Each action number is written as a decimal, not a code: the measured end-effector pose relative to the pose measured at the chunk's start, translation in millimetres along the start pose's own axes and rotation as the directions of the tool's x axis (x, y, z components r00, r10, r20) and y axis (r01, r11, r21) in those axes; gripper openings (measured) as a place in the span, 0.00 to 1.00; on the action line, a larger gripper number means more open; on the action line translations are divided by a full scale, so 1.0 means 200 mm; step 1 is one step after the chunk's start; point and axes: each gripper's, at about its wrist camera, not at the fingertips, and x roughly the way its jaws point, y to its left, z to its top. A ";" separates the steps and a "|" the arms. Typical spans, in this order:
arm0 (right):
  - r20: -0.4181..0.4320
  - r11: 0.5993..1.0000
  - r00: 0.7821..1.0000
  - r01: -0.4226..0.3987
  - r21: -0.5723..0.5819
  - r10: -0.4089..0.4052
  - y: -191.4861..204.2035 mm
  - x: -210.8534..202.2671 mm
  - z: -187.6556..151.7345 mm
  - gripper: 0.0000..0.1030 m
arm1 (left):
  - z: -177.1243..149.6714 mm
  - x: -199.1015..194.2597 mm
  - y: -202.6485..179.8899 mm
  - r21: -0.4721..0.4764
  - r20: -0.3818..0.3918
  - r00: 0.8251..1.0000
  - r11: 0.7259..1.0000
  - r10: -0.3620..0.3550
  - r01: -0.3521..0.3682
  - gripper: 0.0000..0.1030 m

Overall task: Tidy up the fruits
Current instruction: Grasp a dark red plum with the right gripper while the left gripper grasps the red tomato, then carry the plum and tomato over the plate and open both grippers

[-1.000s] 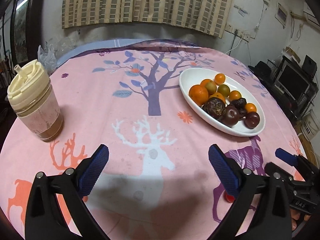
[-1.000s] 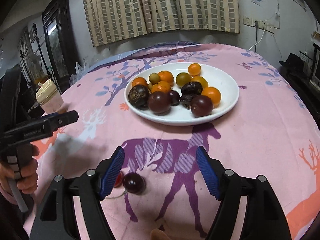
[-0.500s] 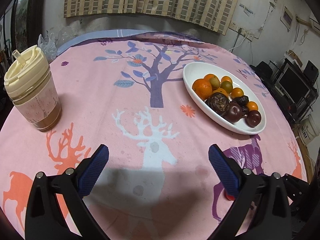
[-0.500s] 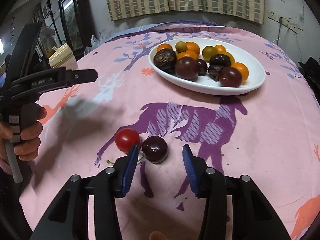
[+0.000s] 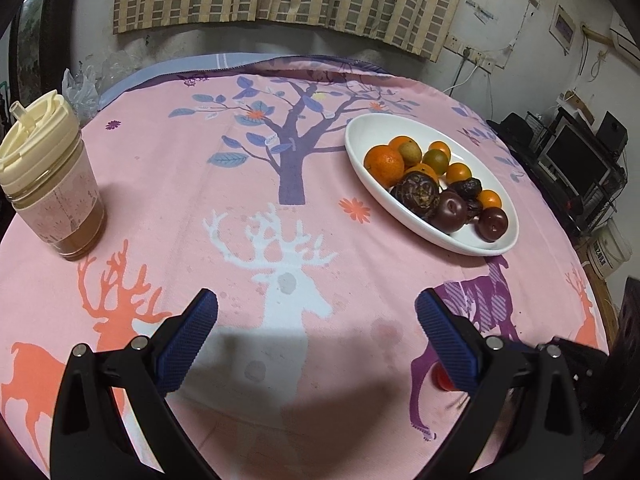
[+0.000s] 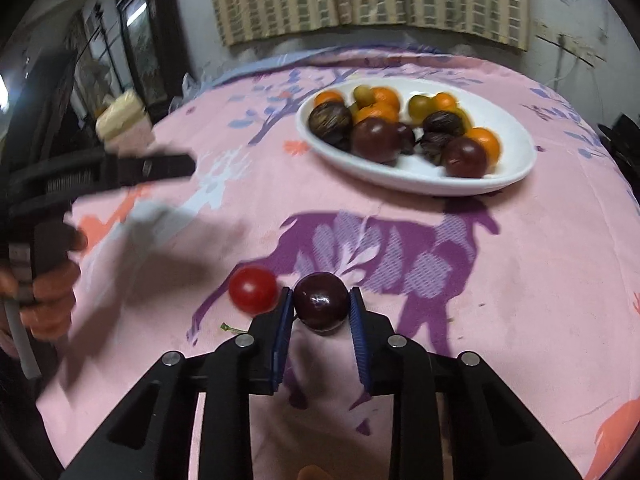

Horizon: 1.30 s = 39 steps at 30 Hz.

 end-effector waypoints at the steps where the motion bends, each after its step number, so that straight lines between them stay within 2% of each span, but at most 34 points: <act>1: 0.022 0.999 1.000 0.000 0.032 -0.001 -0.03 -0.02 0.01 0.28 | -0.01 0.00 -0.01 0.011 -0.007 1.000 1.000 -0.015 0.015 0.95; 4: 0.077 0.993 0.997 0.022 0.119 -0.031 -0.13 -0.09 0.03 0.28 | -0.04 0.01 -0.12 0.104 -0.043 0.994 0.989 -0.101 0.105 0.95; 7: 0.090 0.985 0.995 0.025 0.172 -0.041 -0.19 -0.11 0.03 0.28 | -0.11 0.00 -0.27 0.236 -0.067 0.984 0.956 -0.163 0.174 0.91; 9: 0.093 0.984 0.995 0.026 0.176 -0.043 -0.19 -0.12 0.03 0.28 | -0.17 0.00 -0.36 0.321 -0.083 0.980 0.926 -0.183 0.200 0.73; 10: 0.094 0.984 0.995 0.025 0.174 -0.042 -0.19 -0.12 0.03 0.28 | -0.20 0.01 -0.40 0.356 -0.103 0.976 0.909 -0.192 0.217 0.69; 12: 0.094 0.985 0.995 0.023 0.169 -0.039 -0.19 -0.12 0.03 0.28 | -0.23 0.02 -0.44 0.386 -0.128 0.973 0.895 -0.190 0.225 0.57; 15: 0.089 0.986 0.995 0.023 0.168 -0.039 -0.19 -0.13 0.02 0.28 | -0.26 0.05 -0.47 0.403 -0.155 0.971 0.885 -0.183 0.232 0.50; 19: 0.095 0.986 0.995 0.025 0.165 -0.041 -0.19 -0.14 0.02 0.28 | -0.27 0.08 -0.47 0.402 -0.168 0.970 0.886 -0.175 0.229 0.46; 27: 0.101 0.986 0.994 0.021 0.167 -0.038 -0.19 -0.15 0.03 0.28 | -0.28 0.12 -0.47 0.415 -0.186 0.970 0.882 -0.158 0.223 0.31; 30: 0.104 0.985 0.994 0.024 0.169 -0.042 -0.19 -0.15 0.02 0.28 | -0.29 0.12 -0.47 0.421 -0.182 0.970 0.879 -0.159 0.223 0.30; 34: 0.103 0.985 0.994 0.020 0.174 -0.038 -0.20 -0.15 0.02 0.28 | -0.26 0.10 -0.44 0.380 -0.186 0.965 0.893 -0.184 0.243 0.30; 37: 0.130 0.984 0.990 0.025 0.176 -0.049 -0.22 -0.18 0.05 0.28 | -0.16 0.05 -0.41 0.349 -0.162 0.962 0.899 -0.220 0.264 0.30; 39: 0.159 0.985 0.986 0.025 0.171 -0.052 -0.23 -0.21 0.11 0.28 | -0.05 0.01 -0.41 0.359 -0.117 0.967 0.899 -0.225 0.253 0.30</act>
